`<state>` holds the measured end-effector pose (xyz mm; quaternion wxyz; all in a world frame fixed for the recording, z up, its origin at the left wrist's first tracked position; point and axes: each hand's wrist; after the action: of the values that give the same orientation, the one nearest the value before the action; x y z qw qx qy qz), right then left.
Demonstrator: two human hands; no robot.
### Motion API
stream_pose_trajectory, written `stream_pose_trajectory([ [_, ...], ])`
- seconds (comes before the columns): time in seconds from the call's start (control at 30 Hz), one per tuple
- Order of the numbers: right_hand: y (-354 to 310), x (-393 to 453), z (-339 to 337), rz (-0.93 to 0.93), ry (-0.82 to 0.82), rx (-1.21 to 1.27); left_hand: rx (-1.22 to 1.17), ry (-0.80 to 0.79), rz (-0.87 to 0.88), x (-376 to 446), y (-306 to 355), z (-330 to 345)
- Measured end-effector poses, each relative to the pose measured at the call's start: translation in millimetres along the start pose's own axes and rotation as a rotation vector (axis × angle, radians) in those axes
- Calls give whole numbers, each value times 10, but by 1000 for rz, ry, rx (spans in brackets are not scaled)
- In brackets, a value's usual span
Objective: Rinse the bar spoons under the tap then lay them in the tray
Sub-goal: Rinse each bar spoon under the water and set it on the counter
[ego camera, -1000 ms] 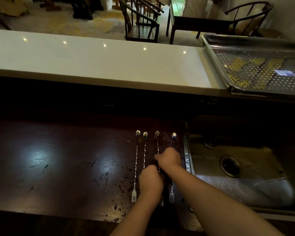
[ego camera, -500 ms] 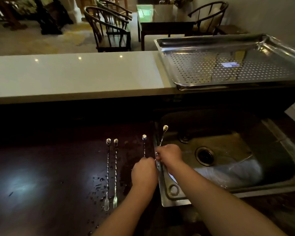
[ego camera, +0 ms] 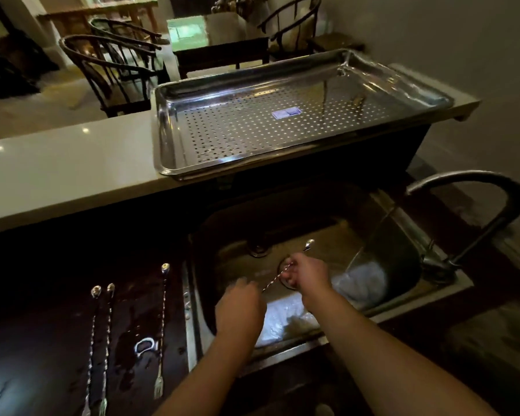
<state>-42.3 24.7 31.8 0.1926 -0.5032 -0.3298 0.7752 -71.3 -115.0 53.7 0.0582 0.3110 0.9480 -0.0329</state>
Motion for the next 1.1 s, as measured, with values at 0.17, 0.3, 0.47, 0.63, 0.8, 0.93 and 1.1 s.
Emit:
stream_pose_trajectory([
  [0.17,-193,168,-352,39,5,176,6,155,1,69,447,9],
  [0.3,-318,195,-493,64,-12,284,-278,268,54,90,831,39],
  [0.47,-419,203,-633,62,-5,318,-1483,-197,-507,171,1248,128],
  [0.63,-478,189,-712,74,26,410,-2020,-97,-765,274,1350,150],
  [0.8,-477,219,-731,98,43,451,-2014,-1,-802,345,1408,112],
  [0.93,-501,273,-715,103,54,453,-1990,67,-790,384,1433,118],
  [1.1,-490,308,-724,114,66,415,-1955,85,-789,421,1436,154],
])
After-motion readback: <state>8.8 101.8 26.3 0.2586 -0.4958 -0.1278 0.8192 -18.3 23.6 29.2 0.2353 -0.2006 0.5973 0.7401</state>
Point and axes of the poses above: each hand's wrist, its own x-axis towards the middle knuckle, its own z-axis out of the palm, y = z × x, and after that the axes turned 14 degrees about x, right-handed
